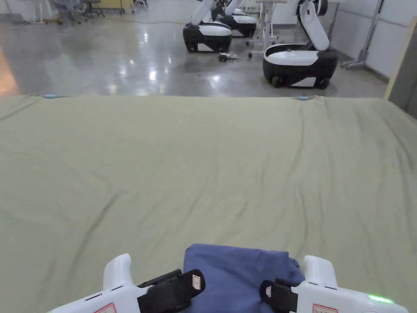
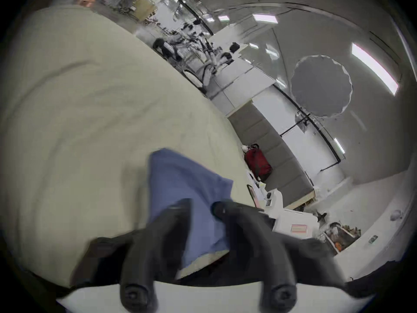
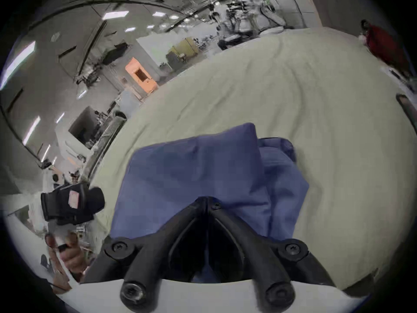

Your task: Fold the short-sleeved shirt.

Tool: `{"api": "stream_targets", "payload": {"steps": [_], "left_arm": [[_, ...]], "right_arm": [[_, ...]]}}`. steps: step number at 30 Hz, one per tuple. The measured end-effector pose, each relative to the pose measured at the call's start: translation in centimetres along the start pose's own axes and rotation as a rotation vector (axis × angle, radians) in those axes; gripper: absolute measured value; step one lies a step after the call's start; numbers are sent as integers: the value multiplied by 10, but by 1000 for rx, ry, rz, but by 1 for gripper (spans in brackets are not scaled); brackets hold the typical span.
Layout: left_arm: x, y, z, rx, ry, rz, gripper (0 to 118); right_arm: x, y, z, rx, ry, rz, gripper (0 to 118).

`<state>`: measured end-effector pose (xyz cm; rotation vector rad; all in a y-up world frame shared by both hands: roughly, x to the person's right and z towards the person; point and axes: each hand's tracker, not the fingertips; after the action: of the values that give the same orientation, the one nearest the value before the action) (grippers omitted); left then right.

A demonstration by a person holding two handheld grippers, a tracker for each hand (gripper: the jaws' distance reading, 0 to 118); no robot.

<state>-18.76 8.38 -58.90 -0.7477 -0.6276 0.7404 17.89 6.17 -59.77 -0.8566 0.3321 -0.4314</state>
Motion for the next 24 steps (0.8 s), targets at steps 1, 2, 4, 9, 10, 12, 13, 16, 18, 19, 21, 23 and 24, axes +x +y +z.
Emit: {"api": "stream_targets", "payload": {"steps": [1,2,4,9,10,12,13,16,18,19,21,23,24], "left_arm": [[-10,-1,3,-2,19,23,93],[-20,-1,4,-15,29,42,98],[-39,-1,0,-40,-6,109,98],[-69,-16,-66,-192,-322,380,91],[-67,-21,-83,-202,-368,391,87],[-54,-21,-106,-230,-327,315,41],[-47,-19,-113,-215,-243,285,29],[-47,-16,-115,-235,-183,314,28],[-43,-7,-100,-247,-124,226,27],[-41,-1,-90,-249,-92,156,27],[-48,11,-63,-217,-57,153,27],[-63,29,-25,-164,-23,158,26],[-73,41,-4,-147,5,133,26]], "right_arm": [[4,0,2,24,11,-31,7],[7,1,3,32,9,-49,7],[13,2,5,36,18,-48,7],[10,2,4,38,35,-24,7],[10,2,3,39,36,-22,7],[11,1,4,44,42,-25,7],[12,1,5,45,43,-27,7],[12,0,13,52,30,-25,7],[9,-1,20,59,37,-32,7],[5,-1,24,64,43,-27,7],[-3,-3,27,75,48,-15,7],[-12,-3,27,74,40,4,7],[-16,-4,26,75,41,13,7]]}}
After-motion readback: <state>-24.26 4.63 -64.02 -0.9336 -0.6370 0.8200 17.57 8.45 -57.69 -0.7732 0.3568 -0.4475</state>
